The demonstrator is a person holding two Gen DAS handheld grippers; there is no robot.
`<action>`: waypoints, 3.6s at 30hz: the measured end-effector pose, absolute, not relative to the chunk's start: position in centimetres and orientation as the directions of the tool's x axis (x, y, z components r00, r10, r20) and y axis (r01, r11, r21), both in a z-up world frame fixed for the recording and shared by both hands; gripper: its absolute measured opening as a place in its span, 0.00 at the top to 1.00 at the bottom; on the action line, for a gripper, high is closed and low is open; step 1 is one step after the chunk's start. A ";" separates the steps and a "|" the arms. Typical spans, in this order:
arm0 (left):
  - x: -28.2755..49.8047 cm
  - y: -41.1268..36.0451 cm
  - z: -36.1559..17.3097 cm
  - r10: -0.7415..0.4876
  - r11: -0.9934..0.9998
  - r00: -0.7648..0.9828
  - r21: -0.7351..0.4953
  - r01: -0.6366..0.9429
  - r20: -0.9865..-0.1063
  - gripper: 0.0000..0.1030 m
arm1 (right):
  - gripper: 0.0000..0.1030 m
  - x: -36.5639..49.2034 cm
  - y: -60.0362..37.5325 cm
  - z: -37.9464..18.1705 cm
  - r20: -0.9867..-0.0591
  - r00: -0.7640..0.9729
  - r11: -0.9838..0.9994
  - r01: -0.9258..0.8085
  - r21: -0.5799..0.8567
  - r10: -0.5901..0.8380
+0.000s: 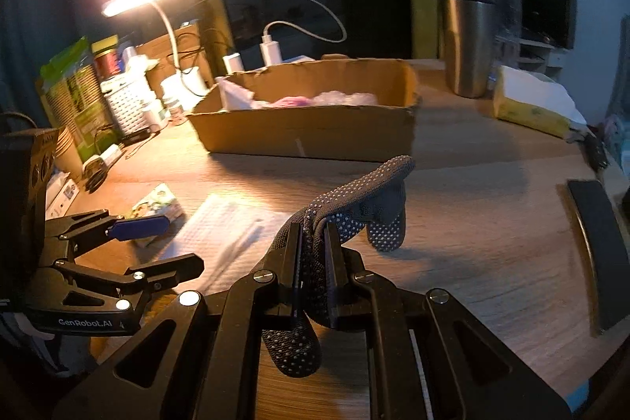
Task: Organize soft objects
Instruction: 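Grasp the white cloth with the left tool while the right tool holds the gloves, then carry the gloves and white cloth into the box with both tools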
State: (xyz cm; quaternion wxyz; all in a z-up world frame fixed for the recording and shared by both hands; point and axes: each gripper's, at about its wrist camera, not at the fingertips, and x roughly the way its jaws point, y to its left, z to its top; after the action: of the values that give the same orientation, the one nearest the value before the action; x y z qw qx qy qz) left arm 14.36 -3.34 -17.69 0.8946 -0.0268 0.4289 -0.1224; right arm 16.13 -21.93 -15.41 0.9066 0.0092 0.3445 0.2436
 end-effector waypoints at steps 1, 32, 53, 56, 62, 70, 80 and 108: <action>14.6 -3.6 -18.0 -0.234 0.970 0.594 -0.144 0.196 -0.769 0.31 | 0.89 16.3 -22.3 -15.5 -0.621 0.645 0.884 -0.429 0.188 0.445; 13.9 -3.7 -13.7 -0.265 0.960 0.685 -0.119 0.253 -0.678 0.91 | 0.89 17.0 -23.3 -13.5 -0.595 0.672 0.888 -0.420 0.184 0.441; 13.9 -0.6 -8.1 -0.270 0.963 0.774 -0.150 0.225 -0.573 0.91 | 0.89 17.4 -22.1 -9.2 -0.539 0.715 0.884 -0.447 0.139 0.446; 13.8 -0.3 -7.7 -0.270 0.963 0.780 -0.153 0.222 -0.565 0.91 | 0.89 17.5 -22.1 -8.9 -0.533 0.718 0.883 -0.449 0.135 0.446; 14.5 0.8 -6.7 -0.268 0.963 0.794 -0.167 0.210 -0.546 0.91 | 0.89 18.3 -21.7 -7.9 -0.521 0.726 0.882 -0.455 0.126 0.449; 16.1 2.0 -5.6 -0.255 0.967 0.812 -0.162 0.198 -0.525 0.91 | 0.89 20.2 -21.0 -7.1 -0.516 0.731 0.882 -0.456 0.116 0.446; 19.4 3.3 -5.6 -0.241 0.969 0.816 -0.175 0.174 -0.525 0.91 | 0.89 23.7 -20.5 -7.0 -0.524 0.729 0.885 -0.452 0.115 0.441; 28.3 3.7 -12.1 -0.223 0.972 0.735 -0.207 0.114 -0.641 0.91 | 0.89 33.1 -19.4 -11.9 -0.618 0.663 0.890 -0.431 0.147 0.423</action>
State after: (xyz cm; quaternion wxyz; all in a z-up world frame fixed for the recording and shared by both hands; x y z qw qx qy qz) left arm 28.27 3.66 -12.10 0.9281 -0.0770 0.3528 -0.0907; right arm 33.10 -19.42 -11.92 0.9118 -0.0060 0.3373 0.2341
